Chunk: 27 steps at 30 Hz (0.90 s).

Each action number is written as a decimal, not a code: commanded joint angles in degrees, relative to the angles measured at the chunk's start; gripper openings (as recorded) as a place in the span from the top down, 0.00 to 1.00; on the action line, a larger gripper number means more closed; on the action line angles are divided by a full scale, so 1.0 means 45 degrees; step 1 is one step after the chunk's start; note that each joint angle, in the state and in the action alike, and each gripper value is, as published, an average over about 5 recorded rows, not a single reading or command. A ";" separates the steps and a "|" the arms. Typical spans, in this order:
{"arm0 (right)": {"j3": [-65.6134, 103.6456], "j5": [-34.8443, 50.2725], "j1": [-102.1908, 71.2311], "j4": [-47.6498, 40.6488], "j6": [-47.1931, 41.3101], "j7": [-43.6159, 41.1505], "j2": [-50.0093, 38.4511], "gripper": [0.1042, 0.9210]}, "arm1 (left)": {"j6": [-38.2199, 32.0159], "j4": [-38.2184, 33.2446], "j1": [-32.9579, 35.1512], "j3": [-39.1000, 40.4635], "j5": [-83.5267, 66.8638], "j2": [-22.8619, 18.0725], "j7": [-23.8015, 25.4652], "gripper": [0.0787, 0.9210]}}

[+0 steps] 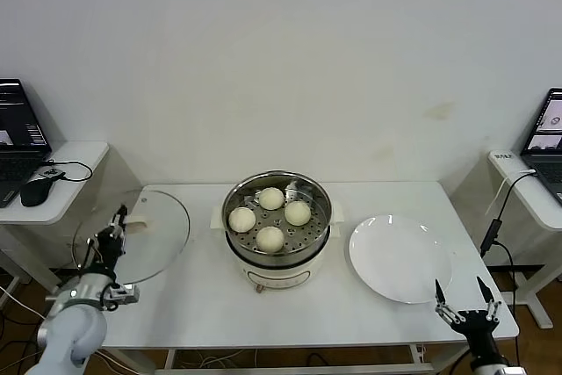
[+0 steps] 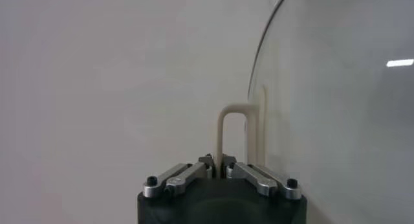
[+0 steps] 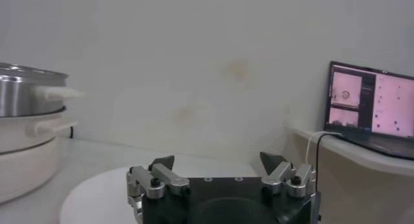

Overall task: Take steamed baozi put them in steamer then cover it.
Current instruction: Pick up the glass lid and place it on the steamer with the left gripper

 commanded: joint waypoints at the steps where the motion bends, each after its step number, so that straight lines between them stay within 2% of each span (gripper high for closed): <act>1: -0.0188 -0.0292 0.0056 -0.0034 0.0055 0.0029 0.0030 0.12 | 0.2029 -0.3502 0.0262 0.0623 -0.2530 0.1387 0.1760 0.92; 7: -0.0377 -0.1114 0.0198 -0.0114 0.0198 0.0220 0.0255 0.12 | 0.2722 -0.3646 -0.0875 0.3081 -0.2257 0.1265 0.2030 0.92; 12: -0.0243 -0.3113 0.0328 -0.0133 0.0385 0.0734 0.0631 0.12 | 0.3262 -0.3205 -0.2230 0.5002 -0.1379 0.0833 0.2419 0.92; 20: -0.0425 -0.4336 0.0739 -0.0374 0.0211 0.1186 0.0843 0.12 | 0.4126 -0.2256 -0.4377 0.6663 0.1712 -0.0948 0.4004 0.92; 27: -0.0635 -0.4482 0.1175 -0.0596 -0.0044 0.1272 0.0825 0.12 | 0.5055 -0.1852 -0.5349 0.7729 0.3252 -0.2546 0.5307 0.92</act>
